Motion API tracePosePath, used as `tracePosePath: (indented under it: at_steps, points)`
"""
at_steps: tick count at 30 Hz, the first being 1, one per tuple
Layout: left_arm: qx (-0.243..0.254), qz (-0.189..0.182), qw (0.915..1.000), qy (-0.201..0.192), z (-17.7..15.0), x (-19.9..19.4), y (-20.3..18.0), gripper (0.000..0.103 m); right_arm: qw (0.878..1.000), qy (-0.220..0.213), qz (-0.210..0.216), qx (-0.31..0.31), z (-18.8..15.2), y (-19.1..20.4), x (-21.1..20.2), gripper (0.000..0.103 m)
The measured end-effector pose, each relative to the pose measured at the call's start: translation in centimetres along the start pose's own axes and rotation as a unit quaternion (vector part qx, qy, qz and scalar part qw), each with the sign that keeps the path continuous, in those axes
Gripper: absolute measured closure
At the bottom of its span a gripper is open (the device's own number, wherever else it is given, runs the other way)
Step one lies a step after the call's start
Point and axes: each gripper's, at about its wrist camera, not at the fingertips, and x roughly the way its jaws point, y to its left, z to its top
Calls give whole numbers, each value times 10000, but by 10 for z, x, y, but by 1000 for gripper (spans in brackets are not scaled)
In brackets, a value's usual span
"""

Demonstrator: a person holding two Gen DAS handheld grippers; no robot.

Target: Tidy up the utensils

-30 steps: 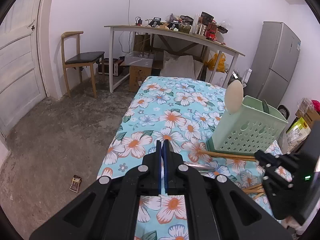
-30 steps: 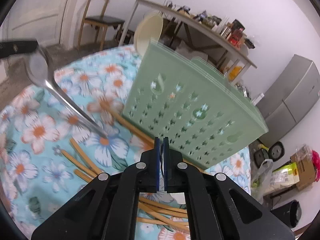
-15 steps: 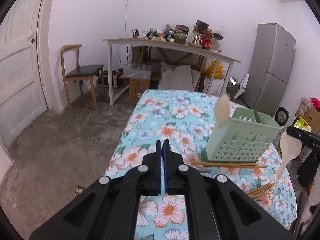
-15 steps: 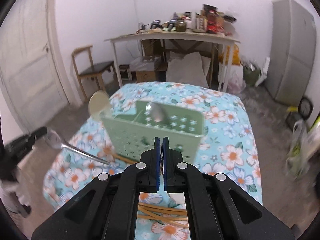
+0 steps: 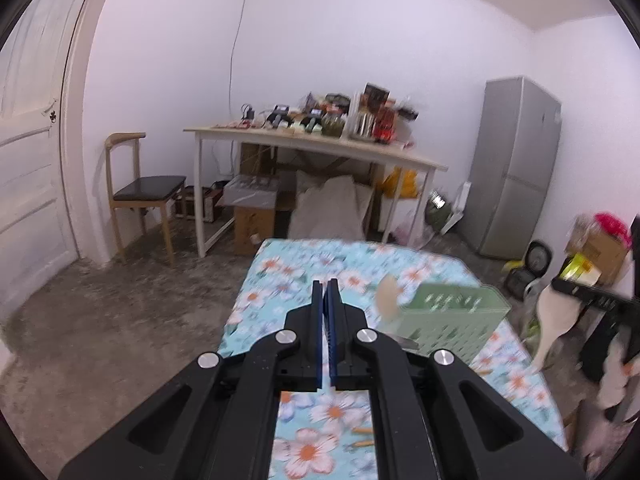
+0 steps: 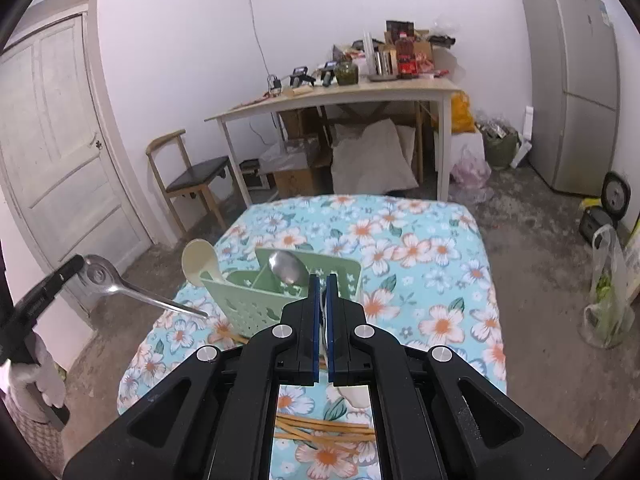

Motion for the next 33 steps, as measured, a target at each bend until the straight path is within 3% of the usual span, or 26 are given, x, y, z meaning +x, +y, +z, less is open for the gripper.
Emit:
tracePosePath:
  at_steps: [6, 14, 22, 27, 30, 33]
  points:
    - [110, -147, 9993, -319, 26, -8, -9, 102, 9998, -179, 23, -26, 7, -1, -12, 102]
    - [981, 88, 9934, -594, 50, 21, -45, 102, 9990, -438, 15, -58, 17, -5, -26, 102]
    - [2167, 462, 9751, -116, 39, 79, -82, 102, 9976, -684, 5, -82, 28, -11, -35, 102]
    - [2580, 501, 9647, 191, 35, 110, -97, 102, 9968, -789, 36, -93, 35, -15, -36, 102]
    - [2596, 323, 9646, 341, 35, 122, -108, 101, 9966, -813, 87, -81, 36, -15, -35, 102]
    - [2341, 26, 9706, 562, 37, 135, -110, 100, 9963, -849, 146, -76, 39, -14, -34, 102]
